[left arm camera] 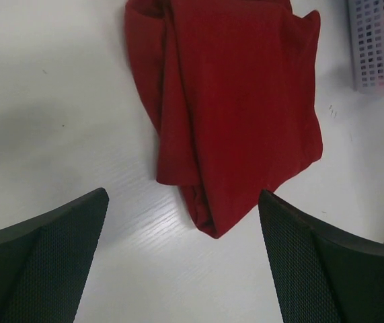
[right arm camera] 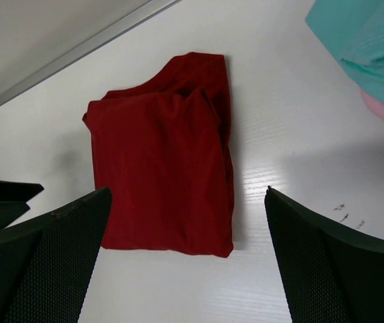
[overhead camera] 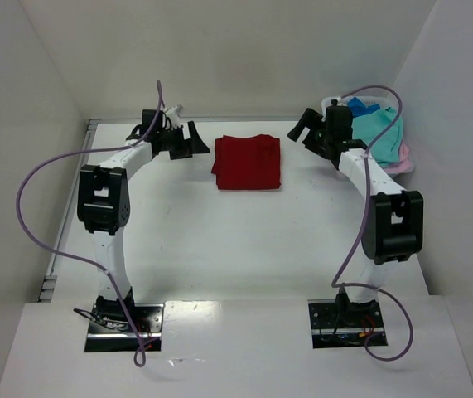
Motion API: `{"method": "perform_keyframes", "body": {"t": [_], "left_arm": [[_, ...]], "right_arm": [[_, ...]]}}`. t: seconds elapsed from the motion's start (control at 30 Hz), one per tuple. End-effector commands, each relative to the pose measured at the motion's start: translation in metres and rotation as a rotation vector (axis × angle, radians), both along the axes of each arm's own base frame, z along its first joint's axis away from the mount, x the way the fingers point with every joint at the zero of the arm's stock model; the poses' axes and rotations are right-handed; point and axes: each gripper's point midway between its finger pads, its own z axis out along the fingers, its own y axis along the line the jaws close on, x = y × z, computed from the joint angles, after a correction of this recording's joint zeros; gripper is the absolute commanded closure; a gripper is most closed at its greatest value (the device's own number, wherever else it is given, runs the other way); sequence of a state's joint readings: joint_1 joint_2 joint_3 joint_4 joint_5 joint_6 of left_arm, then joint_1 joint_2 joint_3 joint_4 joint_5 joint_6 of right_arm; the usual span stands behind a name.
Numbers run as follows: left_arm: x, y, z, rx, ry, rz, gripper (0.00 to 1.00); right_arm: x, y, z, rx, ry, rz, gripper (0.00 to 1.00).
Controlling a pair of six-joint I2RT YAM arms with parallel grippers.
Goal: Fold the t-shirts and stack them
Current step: Put the neatly folded tshirt into the corner of the board with the left arm
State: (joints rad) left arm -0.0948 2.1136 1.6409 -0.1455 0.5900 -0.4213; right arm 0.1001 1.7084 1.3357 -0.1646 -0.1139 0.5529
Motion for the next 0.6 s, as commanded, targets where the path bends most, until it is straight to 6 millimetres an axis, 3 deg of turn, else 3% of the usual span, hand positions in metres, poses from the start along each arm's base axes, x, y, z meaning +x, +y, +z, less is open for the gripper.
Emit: {"method": "perform_keyframes", "body": {"t": [0.0,0.13,0.2,0.27,0.4,0.57], "left_arm": [[0.005,-0.025,0.02,-0.046,-0.075,-0.099,0.0],[0.014,-0.038,-0.002,-0.045,-0.037,-0.098,0.0],[0.015,-0.044,-0.003,-0.052,-0.025,-0.091,0.0],[0.022,-0.045,-0.002,-0.067,-0.035,-0.066,0.0],[0.025,-0.044,-0.04,-0.067,0.061,-0.036,0.0],[0.031,-0.049,-0.044,-0.074,0.073,-0.009,0.0]], "right_arm": [[0.014,0.007,0.011,-0.001,-0.01,0.024,0.0],[0.028,0.012,-0.01,0.006,0.028,0.041,0.0],[0.03,0.014,-0.018,0.01,0.056,0.05,0.0],[0.035,0.014,-0.016,0.001,0.057,0.055,0.0],[0.038,0.012,-0.018,-0.014,0.056,0.052,0.0],[0.044,0.011,-0.018,-0.035,0.051,0.055,0.0]]}}
